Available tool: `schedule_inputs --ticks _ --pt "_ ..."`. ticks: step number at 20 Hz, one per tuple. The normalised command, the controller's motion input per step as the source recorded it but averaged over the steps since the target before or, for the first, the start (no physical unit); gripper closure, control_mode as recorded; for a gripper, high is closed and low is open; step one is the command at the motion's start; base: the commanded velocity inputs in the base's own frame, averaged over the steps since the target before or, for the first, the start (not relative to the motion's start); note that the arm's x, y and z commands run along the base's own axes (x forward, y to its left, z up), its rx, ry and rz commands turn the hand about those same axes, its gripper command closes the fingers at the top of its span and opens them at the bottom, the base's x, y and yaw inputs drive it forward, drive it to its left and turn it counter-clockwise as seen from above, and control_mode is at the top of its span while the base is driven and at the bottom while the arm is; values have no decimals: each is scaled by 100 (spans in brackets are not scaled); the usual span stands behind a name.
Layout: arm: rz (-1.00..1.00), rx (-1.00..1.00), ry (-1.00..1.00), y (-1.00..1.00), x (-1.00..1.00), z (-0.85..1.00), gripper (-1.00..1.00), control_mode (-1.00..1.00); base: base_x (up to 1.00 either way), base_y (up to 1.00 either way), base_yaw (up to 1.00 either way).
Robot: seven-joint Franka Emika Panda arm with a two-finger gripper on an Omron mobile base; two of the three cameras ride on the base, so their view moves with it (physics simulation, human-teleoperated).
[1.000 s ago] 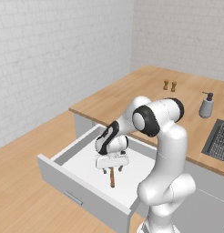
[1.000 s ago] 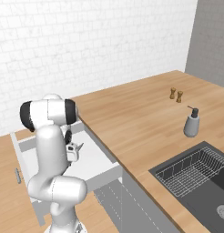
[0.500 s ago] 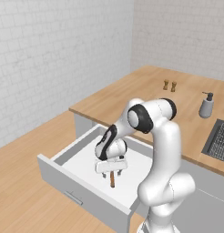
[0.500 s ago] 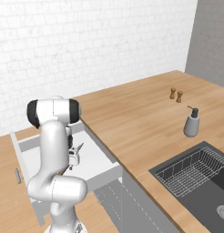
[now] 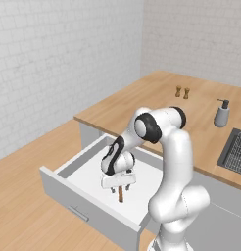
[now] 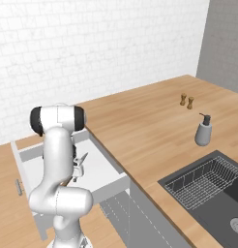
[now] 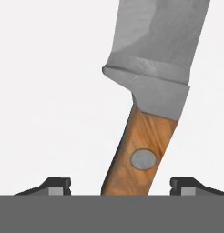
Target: Pick up the knife from the drawer and place it on the cutting board. Then place the meat from the plate to the cutting board.
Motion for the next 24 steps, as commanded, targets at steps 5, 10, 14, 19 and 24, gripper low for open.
schedule_inputs --ticks 5,10,14,19,24 --pt "0 -1 -1 23 -5 -8 100 -100 0 0 0" --pt "0 0 0 37 0 -1 100 -100 0 0 0" --pt "0 0 0 7 -29 31 100 -100 0 0 0" --pt "0 0 -5 0 -45 97 100 -100 0 0 0" --pt "0 0 -1 0 -58 100 100 -100 0 0 0"
